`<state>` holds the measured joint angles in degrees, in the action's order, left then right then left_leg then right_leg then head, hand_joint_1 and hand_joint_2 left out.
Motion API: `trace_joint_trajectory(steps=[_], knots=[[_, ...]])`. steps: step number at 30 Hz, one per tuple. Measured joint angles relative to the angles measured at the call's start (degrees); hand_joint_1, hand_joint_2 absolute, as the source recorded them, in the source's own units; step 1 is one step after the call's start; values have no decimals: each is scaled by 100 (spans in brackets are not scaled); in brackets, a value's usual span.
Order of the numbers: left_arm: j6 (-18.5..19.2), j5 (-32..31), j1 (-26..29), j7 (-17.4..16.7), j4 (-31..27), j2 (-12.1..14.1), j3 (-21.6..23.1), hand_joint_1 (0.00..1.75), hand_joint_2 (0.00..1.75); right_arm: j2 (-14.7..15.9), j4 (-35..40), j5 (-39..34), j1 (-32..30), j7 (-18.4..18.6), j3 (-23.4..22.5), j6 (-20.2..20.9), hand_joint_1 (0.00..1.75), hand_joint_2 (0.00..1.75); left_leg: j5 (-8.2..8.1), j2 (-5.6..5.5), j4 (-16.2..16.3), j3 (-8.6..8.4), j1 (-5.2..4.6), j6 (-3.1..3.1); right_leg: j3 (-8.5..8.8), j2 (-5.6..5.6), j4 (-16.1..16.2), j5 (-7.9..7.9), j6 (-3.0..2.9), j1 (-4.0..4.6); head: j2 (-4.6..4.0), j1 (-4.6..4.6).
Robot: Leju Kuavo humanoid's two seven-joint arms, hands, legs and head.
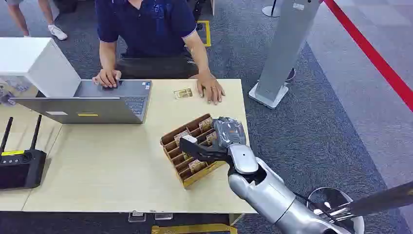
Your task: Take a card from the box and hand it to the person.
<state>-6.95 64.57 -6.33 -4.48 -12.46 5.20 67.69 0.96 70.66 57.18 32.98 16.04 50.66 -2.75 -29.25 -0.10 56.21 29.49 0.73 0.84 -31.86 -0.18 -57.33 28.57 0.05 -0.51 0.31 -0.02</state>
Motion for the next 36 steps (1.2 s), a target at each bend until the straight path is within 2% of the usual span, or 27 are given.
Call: trace_joint_trajectory(steps=[15, 29, 36], knots=[[9, -11, -1, 0, 0, 2, 7, 0, 175, 52, -4, -15, -32, 24, 28, 26, 82, 175, 0, 0, 0, 0, 0, 0, 0, 0, 0, 0, 0, 0, 0, 0], [-11, 79, -1, -2, 0, 2, 7, 0, 175, -15, -181, -44, -27, -166, 114, -22, 79, 175, 0, 0, 0, 1, 0, 0, 1, 0, 0, 0, 0, 0, 0, 0], [-28, 92, -1, -2, 0, 2, 7, 0, 175, -66, -308, -66, -24, -183, 168, -33, 86, 175, 0, 0, 0, 1, 0, 0, 1, 0, 0, 0, 0, 0, 0, 0]])
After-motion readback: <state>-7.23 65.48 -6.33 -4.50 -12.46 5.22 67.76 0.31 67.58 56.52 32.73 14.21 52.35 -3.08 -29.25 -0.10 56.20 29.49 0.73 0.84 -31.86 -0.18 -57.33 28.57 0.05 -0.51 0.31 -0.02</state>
